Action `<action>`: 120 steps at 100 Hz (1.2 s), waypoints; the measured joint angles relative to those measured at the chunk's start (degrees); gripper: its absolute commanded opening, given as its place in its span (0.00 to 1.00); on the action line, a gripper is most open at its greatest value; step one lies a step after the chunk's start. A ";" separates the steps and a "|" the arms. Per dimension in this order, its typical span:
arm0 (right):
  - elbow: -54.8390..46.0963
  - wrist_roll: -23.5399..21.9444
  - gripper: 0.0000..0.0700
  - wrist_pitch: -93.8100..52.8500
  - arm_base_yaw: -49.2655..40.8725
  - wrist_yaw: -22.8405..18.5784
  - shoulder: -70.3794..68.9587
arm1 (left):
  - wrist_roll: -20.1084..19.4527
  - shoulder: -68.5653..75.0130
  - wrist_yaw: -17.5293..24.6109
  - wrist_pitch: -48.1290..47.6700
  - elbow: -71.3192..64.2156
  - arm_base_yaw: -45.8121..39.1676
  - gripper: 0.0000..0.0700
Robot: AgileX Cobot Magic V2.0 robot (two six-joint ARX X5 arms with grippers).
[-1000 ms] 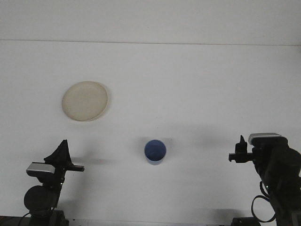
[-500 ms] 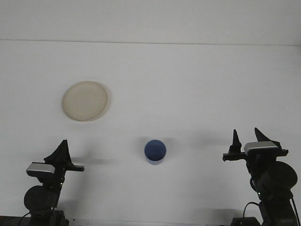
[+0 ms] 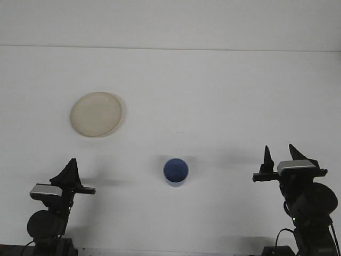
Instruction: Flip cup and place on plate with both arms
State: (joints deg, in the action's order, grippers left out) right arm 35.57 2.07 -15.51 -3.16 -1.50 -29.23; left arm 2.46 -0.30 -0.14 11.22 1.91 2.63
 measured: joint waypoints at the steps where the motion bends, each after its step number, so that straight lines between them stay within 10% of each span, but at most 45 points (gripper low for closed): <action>1: 0.00 0.00 0.64 0.00 0.00 0.02 0.00 | 0.00 0.00 0.00 0.00 0.00 0.00 0.02; 42: 0.00 0.00 0.64 0.00 0.00 0.02 0.00 | 1.25 -1.36 0.00 -7.85 8.63 0.00 0.02; 120: 0.00 0.00 0.64 0.00 0.00 0.02 0.00 | 2.64 -47.89 5.99 -58.71 58.27 0.00 0.02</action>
State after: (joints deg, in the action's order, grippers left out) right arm 35.57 2.07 -15.51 -3.16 -1.48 -29.23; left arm 5.10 -48.18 5.85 -47.48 60.18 2.63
